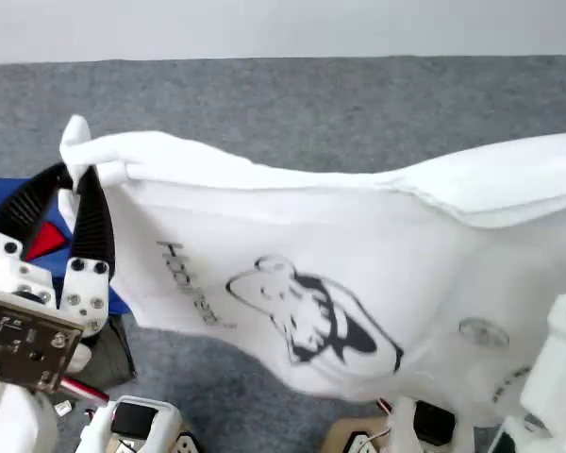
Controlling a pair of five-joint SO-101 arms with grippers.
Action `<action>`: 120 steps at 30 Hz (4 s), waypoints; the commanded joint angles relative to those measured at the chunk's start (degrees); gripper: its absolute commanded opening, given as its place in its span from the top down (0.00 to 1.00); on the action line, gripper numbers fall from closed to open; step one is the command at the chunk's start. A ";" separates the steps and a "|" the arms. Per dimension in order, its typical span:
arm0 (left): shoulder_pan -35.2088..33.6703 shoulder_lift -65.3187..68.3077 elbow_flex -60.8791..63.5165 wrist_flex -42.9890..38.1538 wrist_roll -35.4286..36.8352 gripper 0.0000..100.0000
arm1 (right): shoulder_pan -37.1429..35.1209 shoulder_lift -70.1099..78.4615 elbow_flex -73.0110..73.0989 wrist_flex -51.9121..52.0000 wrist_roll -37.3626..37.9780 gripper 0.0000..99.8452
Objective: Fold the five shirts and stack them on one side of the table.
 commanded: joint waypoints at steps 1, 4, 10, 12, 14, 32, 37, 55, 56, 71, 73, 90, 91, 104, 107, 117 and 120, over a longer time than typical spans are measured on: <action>-0.62 0.09 -3.47 4.66 -0.62 0.99 | 1.10 0.04 -1.05 2.51 0.70 0.99; -0.62 0.09 -4.35 7.03 -0.62 0.99 | 1.10 0.04 -1.05 6.90 0.70 0.99; -0.62 0.44 -1.71 9.76 -0.62 0.99 | 1.01 1.19 0.18 15.43 0.44 0.99; -0.53 0.26 2.15 9.49 -0.62 0.99 | 1.01 1.71 2.73 16.57 0.44 0.99; -0.53 0.26 6.37 9.14 -0.62 0.99 | 0.92 2.15 5.63 16.92 0.44 0.99; -0.53 0.70 55.25 -41.93 -0.88 0.99 | -3.30 3.74 57.93 -15.34 -1.58 0.99; -0.53 5.01 61.41 -51.87 -0.88 0.99 | -4.18 3.82 68.84 -26.68 -1.32 0.99; -0.62 55.47 24.04 -59.25 -0.88 0.99 | -5.41 35.74 52.66 -46.55 1.14 0.99; -0.62 57.76 22.20 -59.25 -0.88 0.99 | -5.41 38.64 49.41 -46.55 1.14 0.99; -3.43 83.16 -2.95 -54.15 -0.88 0.99 | -10.86 73.19 15.74 -46.11 7.74 0.99; -3.69 86.77 -7.43 -52.13 -0.88 0.99 | -11.12 75.12 14.15 -46.29 7.74 0.99; -3.69 111.21 -53.67 -35.43 -0.88 0.99 | -8.84 79.87 8.97 -46.73 10.02 0.99; -3.60 112.09 -55.34 -34.29 -0.88 0.99 | -8.84 79.87 8.97 -46.73 10.02 0.99; -4.31 115.78 -62.81 -5.19 -1.14 0.99 | -9.89 72.66 8.97 -21.05 9.93 0.99; -5.01 115.78 -65.19 3.52 -5.89 0.99 | -9.89 69.58 8.97 -12.26 9.93 0.99; -8.18 113.58 -65.27 13.45 -13.27 0.99 | -9.98 60.79 8.97 14.29 10.11 0.99; -8.09 110.95 -59.65 13.45 -13.36 0.99 | -9.89 59.74 8.97 21.49 10.11 0.99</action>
